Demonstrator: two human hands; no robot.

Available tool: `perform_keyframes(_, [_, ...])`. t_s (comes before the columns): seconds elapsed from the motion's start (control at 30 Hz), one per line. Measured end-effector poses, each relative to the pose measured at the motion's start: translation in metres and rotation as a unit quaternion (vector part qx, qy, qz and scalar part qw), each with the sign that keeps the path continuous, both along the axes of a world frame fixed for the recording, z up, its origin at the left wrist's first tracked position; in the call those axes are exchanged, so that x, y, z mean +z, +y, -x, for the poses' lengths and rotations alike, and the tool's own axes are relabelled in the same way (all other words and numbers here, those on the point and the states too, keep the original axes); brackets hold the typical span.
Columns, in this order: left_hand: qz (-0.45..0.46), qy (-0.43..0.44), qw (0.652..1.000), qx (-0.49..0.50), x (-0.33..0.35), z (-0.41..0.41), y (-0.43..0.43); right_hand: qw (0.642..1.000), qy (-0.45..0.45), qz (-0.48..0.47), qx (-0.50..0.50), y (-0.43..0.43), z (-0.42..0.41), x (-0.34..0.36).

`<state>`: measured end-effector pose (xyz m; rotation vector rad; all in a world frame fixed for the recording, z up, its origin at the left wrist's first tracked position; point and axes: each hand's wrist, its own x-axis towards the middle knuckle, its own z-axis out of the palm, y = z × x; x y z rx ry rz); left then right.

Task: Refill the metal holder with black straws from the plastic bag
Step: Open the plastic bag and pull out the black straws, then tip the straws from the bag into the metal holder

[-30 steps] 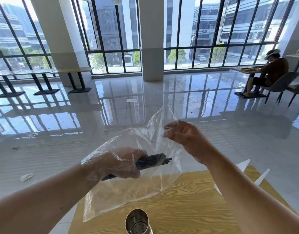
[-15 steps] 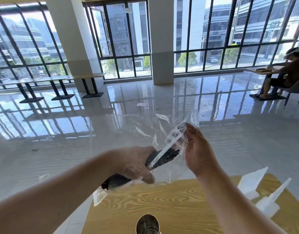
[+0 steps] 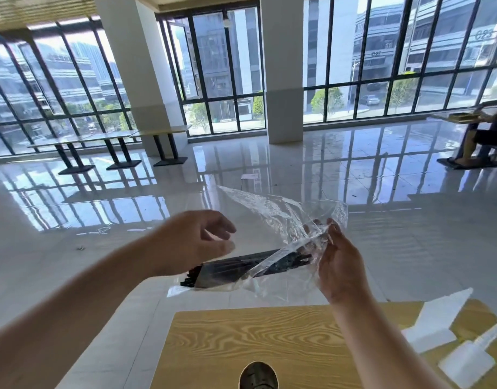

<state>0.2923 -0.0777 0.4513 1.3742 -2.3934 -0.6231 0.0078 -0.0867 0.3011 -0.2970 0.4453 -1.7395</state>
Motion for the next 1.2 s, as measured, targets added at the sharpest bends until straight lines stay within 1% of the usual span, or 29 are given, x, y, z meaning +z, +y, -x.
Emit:
perform_keyframes(0.03, [0.064, 0.034, 0.997, 0.026, 0.001, -0.008, 0.001, 1.0, -0.003, 0.003, -0.002, 0.0, 0.001, -0.001])
perform_keyframes(0.07, [0.149, 0.059, 0.985, 0.057, 0.001, -0.018, 0.002, 1.0, -0.004, 0.006, -0.004, 0.001, 0.002, -0.001])
perform_keyframes(0.1, [0.24, 0.075, 0.963, 0.093, -0.003, -0.028, 0.001, 1.0, -0.005, 0.009, -0.006, 0.002, 0.003, -0.002])
perform_keyframes(0.13, [0.301, 0.082, 0.941, 0.134, -0.01, -0.036, -0.001, 1.0, -0.008, 0.01, -0.005, 0.002, 0.004, -0.003])
perform_keyframes(0.17, [0.312, 0.09, 0.93, 0.172, -0.021, -0.043, -0.005, 1.0, -0.008, 0.008, -0.003, 0.002, 0.005, -0.005])
perform_keyframes(0.2, [0.241, 0.114, 0.941, 0.211, -0.032, -0.044, -0.006, 1.0, -0.006, 0.005, 0.0, 0.003, 0.004, -0.007])
perform_keyframes(0.23, [0.089, 0.16, 0.952, 0.243, -0.045, -0.04, -0.009, 1.0, -0.005, 0.004, 0.0, 0.004, 0.004, -0.011])
perform_keyframes(0.27, [-0.082, 0.199, 0.942, 0.257, -0.062, -0.034, -0.012, 1.0, -0.007, 0.001, -0.001, 0.005, 0.003, -0.015])
perform_keyframes(0.3, [-0.21, 0.234, 0.919, 0.24, -0.079, -0.026, -0.015, 1.0, -0.008, -0.004, -0.003, 0.005, 0.002, -0.02])
perform_keyframes(0.33, [-0.273, 0.26, 0.9, 0.219, -0.093, -0.018, -0.019, 1.0, -0.006, -0.01, -0.004, 0.006, 0.003, -0.024])
perform_keyframes(0.37, [-0.282, 0.288, 0.892, 0.205, -0.104, -0.011, -0.025, 1.0, -0.003, -0.015, -0.005, 0.005, 0.004, -0.028])
perform_keyframes(0.4, [-0.263, 0.308, 0.89, 0.207, -0.11, -0.005, -0.031, 1.0, -0.002, -0.022, -0.005, 0.005, 0.007, -0.031])
perform_keyframes(0.43, [-0.233, 0.323, 0.892, 0.212, -0.112, 0.001, -0.037, 1.0, -0.001, -0.028, -0.005, 0.005, 0.013, -0.035])
perform_keyframes(0.47, [-0.197, 0.317, 0.903, 0.212, -0.108, 0.004, -0.042, 1.0, 0.002, -0.028, -0.006, 0.005, 0.018, -0.038])
perform_keyframes(0.53, [-0.106, 0.259, 0.941, 0.188, -0.088, 0.007, -0.05, 0.999, 0.03, -0.031, -0.012, 0.007, 0.031, -0.045])
perform_keyframes(0.57, [-0.055, 0.231, 0.956, 0.171, -0.075, 0.008, -0.053, 0.997, 0.063, -0.045, -0.012, 0.009, 0.036, -0.049])
perform_keyframes(0.63, [0.026, 0.182, 0.973, 0.137, -0.045, 0.011, -0.058, 0.983, 0.158, -0.093, -0.005, 0.018, 0.039, -0.058])
perform_keyframes(0.67, [0.052, 0.15, 0.98, 0.123, -0.03, 0.013, -0.059, 0.974, 0.195, -0.115, 0.0, 0.023, 0.04, -0.063])
perform_keyframes(0.73, [0.077, 0.088, 0.987, 0.105, -0.012, 0.017, -0.061, 0.964, 0.227, -0.142, 0.01, 0.032, 0.041, -0.071])
perform_keyframes(0.8, [0.078, 0.068, 0.99, 0.099, -0.008, 0.02, -0.062, 0.965, 0.226, -0.136, 0.013, 0.041, 0.046, -0.074])
perform_keyframes(0.9, [0.035, 0.085, 0.992, 0.084, -0.022, 0.019, -0.059, 0.971, 0.206, -0.123, -0.006, 0.053, 0.057, -0.076])
perform_keyframes(0.97, [-0.001, 0.111, 0.991, 0.075, -0.043, 0.02, -0.055, 0.972, 0.203, -0.12, -0.016, 0.061, 0.064, -0.079])
perform_keyframes(1.07, [-0.044, 0.144, 0.986, 0.073, -0.081, 0.025, -0.05, 0.97, 0.198, -0.139, -0.023, 0.073, 0.073, -0.087])
perform_keyframes(1.2, [-0.075, 0.19, 0.977, 0.07, -0.134, 0.031, -0.043, 0.962, 0.2, -0.181, -0.033, 0.093, 0.088, -0.11])
